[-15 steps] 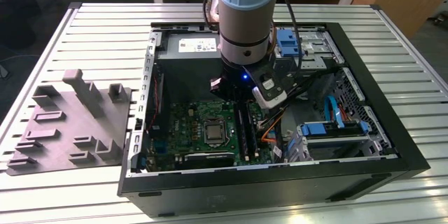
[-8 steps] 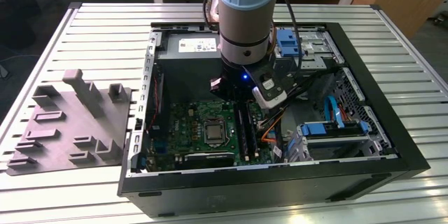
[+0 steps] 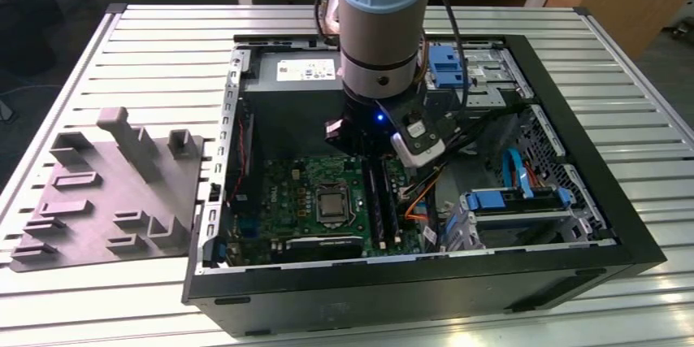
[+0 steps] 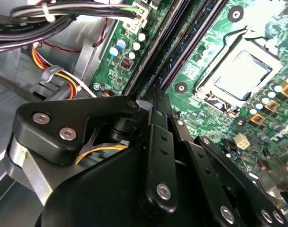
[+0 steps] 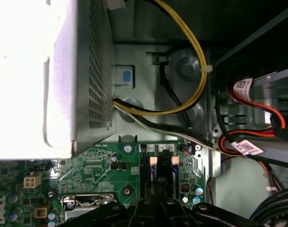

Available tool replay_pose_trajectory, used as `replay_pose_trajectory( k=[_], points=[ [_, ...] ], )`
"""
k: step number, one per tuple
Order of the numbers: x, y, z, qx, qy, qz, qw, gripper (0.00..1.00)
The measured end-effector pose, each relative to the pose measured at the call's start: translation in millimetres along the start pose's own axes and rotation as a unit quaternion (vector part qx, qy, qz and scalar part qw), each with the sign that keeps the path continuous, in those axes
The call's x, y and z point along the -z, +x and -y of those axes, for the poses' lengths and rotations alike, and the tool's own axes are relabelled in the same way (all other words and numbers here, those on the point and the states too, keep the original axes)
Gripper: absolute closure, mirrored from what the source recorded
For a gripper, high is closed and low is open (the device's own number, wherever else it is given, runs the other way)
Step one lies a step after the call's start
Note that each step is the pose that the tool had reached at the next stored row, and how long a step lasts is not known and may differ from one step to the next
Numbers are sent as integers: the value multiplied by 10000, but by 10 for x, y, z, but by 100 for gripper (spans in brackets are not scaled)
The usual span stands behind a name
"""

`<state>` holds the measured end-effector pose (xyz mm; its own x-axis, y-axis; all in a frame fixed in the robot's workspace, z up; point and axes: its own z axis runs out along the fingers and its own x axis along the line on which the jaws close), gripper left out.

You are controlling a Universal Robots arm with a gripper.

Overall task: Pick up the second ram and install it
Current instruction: 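Press down the second ram until it locks into place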

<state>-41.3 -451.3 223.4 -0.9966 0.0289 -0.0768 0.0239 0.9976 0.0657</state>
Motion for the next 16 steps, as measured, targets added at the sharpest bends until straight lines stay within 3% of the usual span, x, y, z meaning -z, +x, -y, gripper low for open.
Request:
replay_pose_trajectory(
  k=[8,16],
  points=[
    [165,-13,-10,0,1,0,10000,90],
    [172,-15,46,1,1,0,10000,90]
  ],
)
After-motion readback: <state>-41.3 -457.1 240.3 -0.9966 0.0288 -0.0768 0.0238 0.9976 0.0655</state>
